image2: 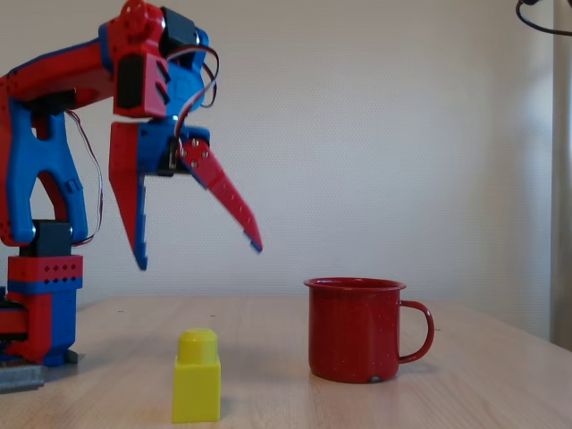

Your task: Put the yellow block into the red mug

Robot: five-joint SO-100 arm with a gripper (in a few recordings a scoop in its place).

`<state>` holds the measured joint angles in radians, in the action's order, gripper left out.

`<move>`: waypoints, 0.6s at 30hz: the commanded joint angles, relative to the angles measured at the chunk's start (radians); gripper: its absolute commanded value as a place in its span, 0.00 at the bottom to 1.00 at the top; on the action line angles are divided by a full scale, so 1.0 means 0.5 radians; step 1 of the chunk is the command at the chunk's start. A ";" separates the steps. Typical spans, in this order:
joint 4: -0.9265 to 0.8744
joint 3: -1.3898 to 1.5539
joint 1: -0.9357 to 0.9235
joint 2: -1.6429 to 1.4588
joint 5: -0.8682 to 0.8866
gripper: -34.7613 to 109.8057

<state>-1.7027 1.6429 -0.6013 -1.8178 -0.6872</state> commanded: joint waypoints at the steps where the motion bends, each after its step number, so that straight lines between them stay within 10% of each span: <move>1: 0.055 0.028 -0.058 -0.012 -0.055 0.56; 18: 0.690 0.534 -0.086 0.156 -0.114 0.56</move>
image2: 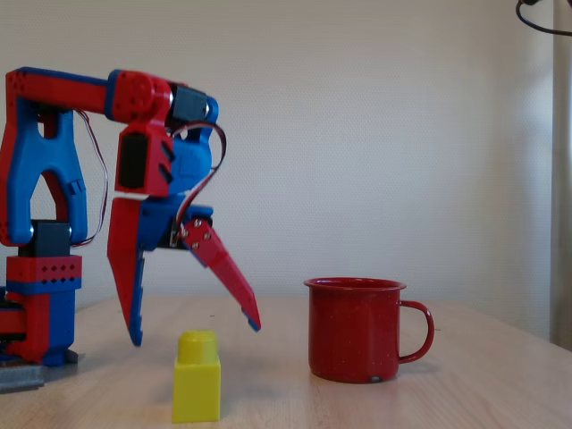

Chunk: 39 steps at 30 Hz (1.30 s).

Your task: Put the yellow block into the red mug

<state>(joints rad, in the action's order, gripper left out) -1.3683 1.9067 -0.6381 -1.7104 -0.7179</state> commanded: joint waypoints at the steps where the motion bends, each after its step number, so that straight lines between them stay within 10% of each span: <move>1: 0.058 0.031 -0.003 -0.055 -0.052 0.56; 28: 0.476 0.104 0.012 0.138 -0.092 0.55; 39: 0.497 0.061 0.040 0.147 -0.061 0.27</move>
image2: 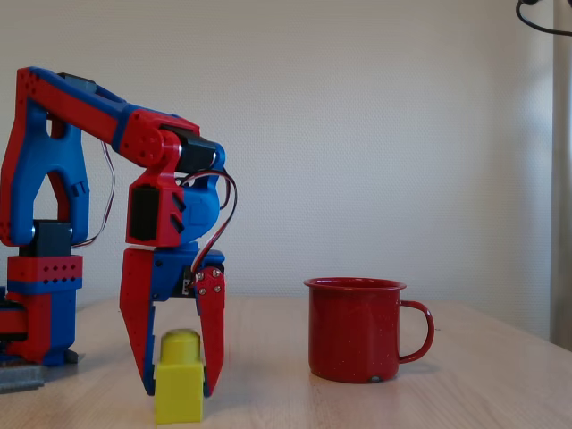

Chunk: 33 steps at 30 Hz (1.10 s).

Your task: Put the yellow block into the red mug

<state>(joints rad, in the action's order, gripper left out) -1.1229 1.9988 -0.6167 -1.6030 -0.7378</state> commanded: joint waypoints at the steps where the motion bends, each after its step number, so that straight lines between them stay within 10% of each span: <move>1: 0.006 -0.129 -0.003 -0.067 -0.012 0.26; 33: -1.052 -1.138 0.322 -0.374 0.902 0.24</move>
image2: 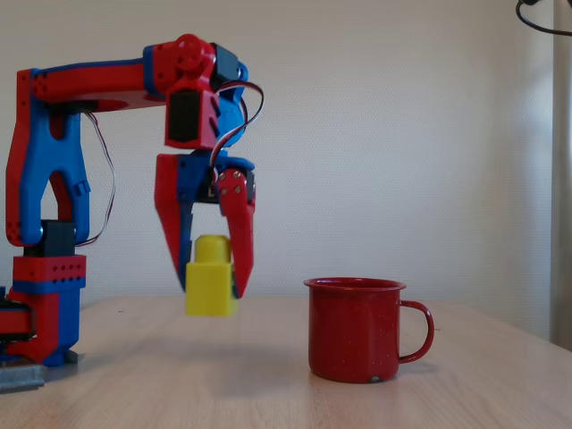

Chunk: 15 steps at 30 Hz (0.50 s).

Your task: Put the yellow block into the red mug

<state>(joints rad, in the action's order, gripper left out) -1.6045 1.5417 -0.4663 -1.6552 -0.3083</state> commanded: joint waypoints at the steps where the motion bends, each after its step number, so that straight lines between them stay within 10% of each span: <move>1: -0.123 -0.276 0.049 -0.270 0.067 0.24; 15: -0.239 -0.675 0.445 -0.411 0.255 0.24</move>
<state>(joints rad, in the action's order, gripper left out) -1.7058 1.2778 -0.2562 -1.7748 -0.1871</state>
